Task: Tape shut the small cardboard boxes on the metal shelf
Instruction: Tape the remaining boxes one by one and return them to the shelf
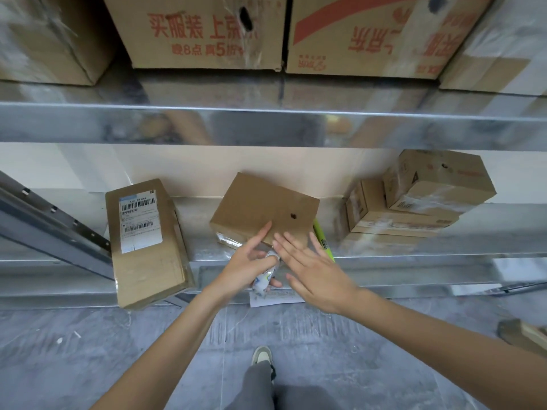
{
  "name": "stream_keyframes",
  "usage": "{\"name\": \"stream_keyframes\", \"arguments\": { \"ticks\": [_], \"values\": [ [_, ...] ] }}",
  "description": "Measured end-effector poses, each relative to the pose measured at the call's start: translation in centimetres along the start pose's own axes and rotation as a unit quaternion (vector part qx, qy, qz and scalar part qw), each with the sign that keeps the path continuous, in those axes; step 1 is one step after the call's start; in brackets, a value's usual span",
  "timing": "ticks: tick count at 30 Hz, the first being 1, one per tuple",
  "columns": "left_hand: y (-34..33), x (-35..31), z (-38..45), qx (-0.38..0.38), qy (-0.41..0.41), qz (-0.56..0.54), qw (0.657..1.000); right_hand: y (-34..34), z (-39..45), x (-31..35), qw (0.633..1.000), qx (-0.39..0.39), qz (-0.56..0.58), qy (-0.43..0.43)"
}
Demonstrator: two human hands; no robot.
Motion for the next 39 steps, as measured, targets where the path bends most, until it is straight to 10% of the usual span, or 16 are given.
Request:
{"name": "stream_keyframes", "arguments": {
  "ticks": [5,12,17,22,26,39],
  "values": [
    [-0.3,-0.4,-0.1,-0.003,0.015,0.008,1.0,1.2,1.1,-1.8,0.999,-0.005,-0.011,0.031],
    [-1.0,-0.7,-0.9,-0.029,0.004,0.024,0.999,2.5,5.6,-6.5,0.984,0.105,0.022,-0.141],
    [0.4,0.1,-4.8,-0.099,-0.078,0.108,0.986,2.3,4.1,-5.7,0.974,0.031,0.117,-0.192],
    [2.7,0.6,-8.1,-0.316,-0.16,0.0,0.935,2.8,2.8,-5.0,0.861,-0.048,0.424,-0.278],
    [0.5,-2.3,-6.1,-0.307,-0.133,-0.036,0.942,1.1,2.2,-2.9,0.78,-0.013,0.553,-0.292],
    [-1.4,-5.7,-0.9,-0.315,-0.099,0.067,0.942,2.3,2.2,-2.7,0.818,-0.19,0.481,-0.252]
  ]
}}
Point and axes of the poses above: each hand's wrist, its own z-axis towards the middle knuckle, its own y-axis out of the back of the hand, x = y × z, the point moved 6 cm from there along z, towards the middle knuckle, and after that the axes turned 5 degrees about -x, right-handed, at the moved point
